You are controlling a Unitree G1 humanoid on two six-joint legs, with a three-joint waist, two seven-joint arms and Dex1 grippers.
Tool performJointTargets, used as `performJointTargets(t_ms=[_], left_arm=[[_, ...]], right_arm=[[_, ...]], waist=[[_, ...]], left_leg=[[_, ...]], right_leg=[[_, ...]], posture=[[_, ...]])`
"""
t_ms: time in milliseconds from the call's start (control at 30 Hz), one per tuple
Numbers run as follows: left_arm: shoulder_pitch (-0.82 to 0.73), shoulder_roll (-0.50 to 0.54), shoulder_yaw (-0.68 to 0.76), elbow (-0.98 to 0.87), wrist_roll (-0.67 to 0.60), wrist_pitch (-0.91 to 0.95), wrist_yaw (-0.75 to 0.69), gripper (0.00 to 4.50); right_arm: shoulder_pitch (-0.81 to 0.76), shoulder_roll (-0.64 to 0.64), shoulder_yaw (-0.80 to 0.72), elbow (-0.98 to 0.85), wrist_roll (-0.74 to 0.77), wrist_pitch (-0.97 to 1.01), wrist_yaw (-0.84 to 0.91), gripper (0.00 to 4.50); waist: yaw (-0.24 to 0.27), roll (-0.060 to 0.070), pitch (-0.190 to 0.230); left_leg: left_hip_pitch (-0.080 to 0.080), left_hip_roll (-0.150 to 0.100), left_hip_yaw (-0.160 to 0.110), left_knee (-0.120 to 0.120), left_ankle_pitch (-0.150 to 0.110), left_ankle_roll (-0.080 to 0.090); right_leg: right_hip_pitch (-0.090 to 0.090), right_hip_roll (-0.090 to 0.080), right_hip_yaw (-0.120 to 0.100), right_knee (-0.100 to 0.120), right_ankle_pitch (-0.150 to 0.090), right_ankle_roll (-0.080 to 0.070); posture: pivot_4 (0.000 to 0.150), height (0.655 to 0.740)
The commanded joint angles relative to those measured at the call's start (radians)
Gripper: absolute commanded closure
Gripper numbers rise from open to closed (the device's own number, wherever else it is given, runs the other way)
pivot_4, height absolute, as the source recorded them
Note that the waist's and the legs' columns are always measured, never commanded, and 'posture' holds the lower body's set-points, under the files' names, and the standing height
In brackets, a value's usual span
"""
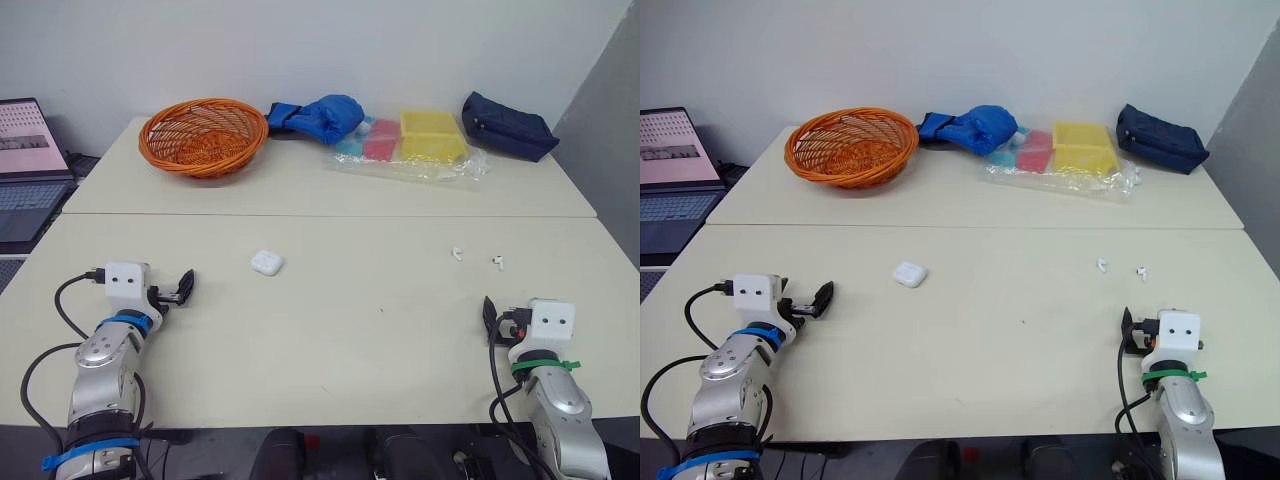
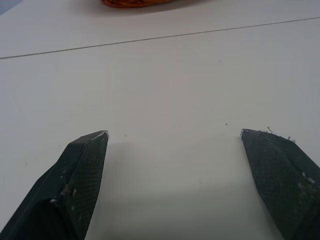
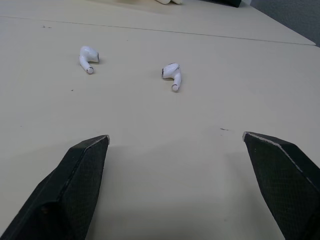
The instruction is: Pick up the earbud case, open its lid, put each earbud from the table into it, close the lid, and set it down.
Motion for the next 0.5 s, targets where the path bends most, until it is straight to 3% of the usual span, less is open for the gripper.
performJointTargets(t_ms=[33, 500], left_arm=[[-0.01, 0.018, 0.001, -0.012, 0.005, -0.005, 0.004, 0.05], [0.017, 0.01, 0.008, -0.076, -0.029, 0.028, -0.01, 0.05]], right_arm=[[-0.007, -0.009, -0.009, -0.044, -0.002, -0.012, -0.001, 0.0], [-0.012, -0.015, -0.006, -0.052, 0.002, -0.002, 0.007, 0.0]], waist=[[0.0, 0.0, 0.0], [0.0, 0.0, 0.0]], left_leg=[[0.0, 0.0, 0.0, 0.0, 0.0, 0.0], [0.0, 0.0, 0.0, 0.0, 0.0, 0.0]], right_leg=[[0.0, 0.0, 0.0, 0.0, 0.0, 0.0], [0.0, 0.0, 0.0, 0.0, 0.0, 0.0]], posture=[[0.15, 0.74], [0.15, 0.74]])
